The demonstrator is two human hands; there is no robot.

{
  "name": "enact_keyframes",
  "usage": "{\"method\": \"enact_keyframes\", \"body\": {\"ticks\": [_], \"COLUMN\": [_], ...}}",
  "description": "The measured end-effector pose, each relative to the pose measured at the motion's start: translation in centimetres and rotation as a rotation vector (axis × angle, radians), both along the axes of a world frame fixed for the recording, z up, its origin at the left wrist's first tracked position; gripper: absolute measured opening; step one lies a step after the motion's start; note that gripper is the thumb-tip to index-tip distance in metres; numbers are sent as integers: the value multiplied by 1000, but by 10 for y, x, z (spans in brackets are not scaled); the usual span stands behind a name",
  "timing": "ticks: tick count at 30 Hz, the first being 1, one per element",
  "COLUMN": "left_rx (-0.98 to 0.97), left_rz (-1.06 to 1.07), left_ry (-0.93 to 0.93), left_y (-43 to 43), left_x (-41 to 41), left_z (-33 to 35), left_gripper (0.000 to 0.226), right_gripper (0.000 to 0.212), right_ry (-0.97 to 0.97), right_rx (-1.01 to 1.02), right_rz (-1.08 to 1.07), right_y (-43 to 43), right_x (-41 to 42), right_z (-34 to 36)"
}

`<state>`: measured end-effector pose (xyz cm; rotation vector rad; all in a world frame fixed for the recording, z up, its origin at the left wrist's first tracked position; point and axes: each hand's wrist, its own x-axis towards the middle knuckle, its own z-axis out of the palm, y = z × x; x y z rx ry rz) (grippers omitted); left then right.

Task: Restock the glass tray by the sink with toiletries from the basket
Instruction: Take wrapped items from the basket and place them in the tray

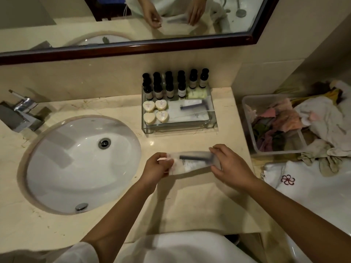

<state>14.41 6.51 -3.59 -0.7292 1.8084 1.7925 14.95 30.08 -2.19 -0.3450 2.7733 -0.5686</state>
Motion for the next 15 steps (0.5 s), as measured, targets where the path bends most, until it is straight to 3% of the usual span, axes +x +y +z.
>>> {"method": "enact_keyframes", "body": {"ticks": [11,15], "left_rx": [-137,-293], "left_rz": [-24,-67], "left_ry": [231,271], "left_y": [17,25], "left_x": [-100,-133], "left_z": [21,18], "left_gripper": [14,16], "right_gripper": [63,54], "right_ry": [87,131], "right_rx": [-7,-42], "right_rz": [28,-41], "right_y": [4,2], "right_x": [-73,-117], "right_z": [11,11]}}
